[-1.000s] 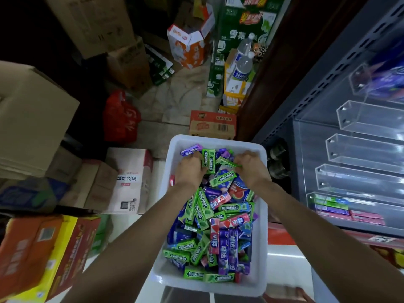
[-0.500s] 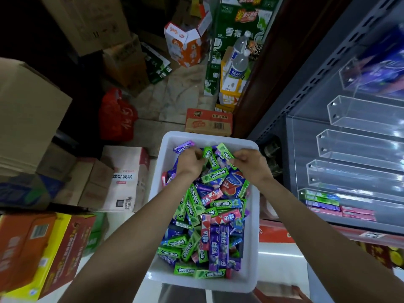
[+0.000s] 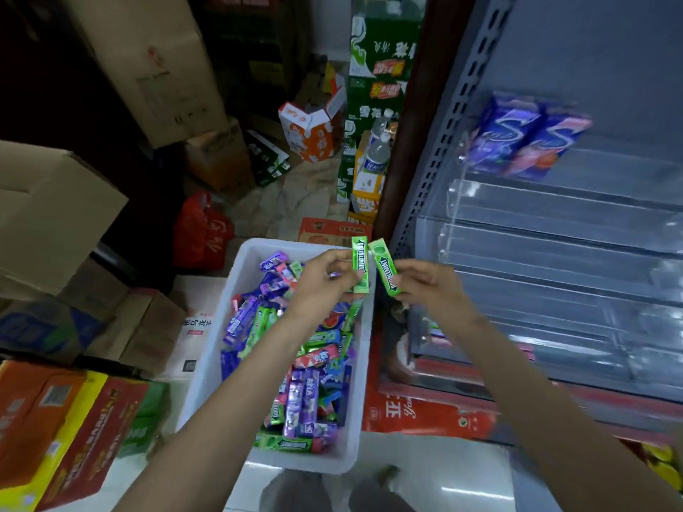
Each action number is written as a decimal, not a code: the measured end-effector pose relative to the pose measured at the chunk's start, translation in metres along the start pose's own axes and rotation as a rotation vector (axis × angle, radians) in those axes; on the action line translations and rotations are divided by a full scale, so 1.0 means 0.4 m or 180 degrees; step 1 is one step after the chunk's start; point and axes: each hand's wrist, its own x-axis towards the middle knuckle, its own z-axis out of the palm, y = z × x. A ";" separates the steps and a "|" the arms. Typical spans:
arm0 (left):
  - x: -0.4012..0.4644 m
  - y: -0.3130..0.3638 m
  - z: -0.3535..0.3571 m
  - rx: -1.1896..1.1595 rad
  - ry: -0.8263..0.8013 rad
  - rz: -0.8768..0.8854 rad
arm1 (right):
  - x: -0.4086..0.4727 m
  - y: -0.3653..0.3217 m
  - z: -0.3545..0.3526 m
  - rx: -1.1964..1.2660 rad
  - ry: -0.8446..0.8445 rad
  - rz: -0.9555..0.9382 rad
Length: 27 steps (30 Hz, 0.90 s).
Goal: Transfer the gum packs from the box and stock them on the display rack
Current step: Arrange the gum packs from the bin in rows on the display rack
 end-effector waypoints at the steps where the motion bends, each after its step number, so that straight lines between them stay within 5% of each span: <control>1: -0.011 0.003 0.035 -0.0003 -0.0055 0.0038 | -0.023 -0.002 -0.033 0.0054 0.0011 -0.0017; 11: -0.075 -0.005 0.350 0.0522 -0.0471 0.0392 | -0.177 0.024 -0.361 -0.0444 -0.0155 0.0198; 15: -0.066 -0.021 0.403 0.1087 -0.0495 0.0562 | -0.177 0.054 -0.437 -0.0157 0.0313 0.0146; 20: -0.060 -0.055 0.421 0.1619 -0.0443 0.0664 | -0.171 0.113 -0.495 -0.1131 0.0954 -0.0105; 27: -0.059 -0.082 0.413 0.1727 -0.0451 0.0601 | -0.172 0.170 -0.480 -0.1823 0.0822 -0.0454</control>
